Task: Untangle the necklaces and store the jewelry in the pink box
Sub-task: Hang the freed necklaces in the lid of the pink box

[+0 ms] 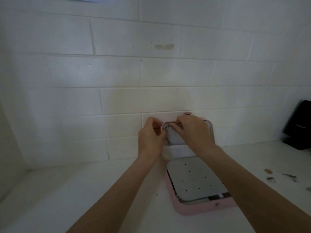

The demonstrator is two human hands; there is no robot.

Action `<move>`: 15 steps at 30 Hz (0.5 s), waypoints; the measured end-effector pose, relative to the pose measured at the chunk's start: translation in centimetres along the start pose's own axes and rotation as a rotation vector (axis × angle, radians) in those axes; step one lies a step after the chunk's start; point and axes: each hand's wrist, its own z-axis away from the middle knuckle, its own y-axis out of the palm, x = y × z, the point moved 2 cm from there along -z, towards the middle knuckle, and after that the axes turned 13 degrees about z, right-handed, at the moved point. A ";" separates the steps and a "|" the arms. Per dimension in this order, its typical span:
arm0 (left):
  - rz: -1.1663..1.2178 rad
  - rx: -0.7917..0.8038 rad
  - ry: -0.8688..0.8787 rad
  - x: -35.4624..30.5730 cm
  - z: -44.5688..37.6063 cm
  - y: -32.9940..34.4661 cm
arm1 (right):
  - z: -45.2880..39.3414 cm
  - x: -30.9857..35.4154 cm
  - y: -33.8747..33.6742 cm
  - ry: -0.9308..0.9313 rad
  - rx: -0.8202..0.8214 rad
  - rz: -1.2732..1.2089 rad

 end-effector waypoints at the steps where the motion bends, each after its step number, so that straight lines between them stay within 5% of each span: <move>1: 0.018 -0.005 -0.014 0.0 -0.1 0.1 | -0.1 -0.1 -0.1 0.000 0.031 0.022; 5: 0.066 -0.014 -0.056 0.1 -0.1 0.3 | -0.3 -0.1 0.2 0.047 0.093 0.044; 11: 0.014 0.019 -0.051 0.1 0.4 0.3 | 0.9 -2.2 1.5 0.296 0.339 -0.359; 15: 0.014 0.055 -0.066 -0.1 0.5 0.2 | 1.6 -2.2 1.0 0.261 0.408 -0.370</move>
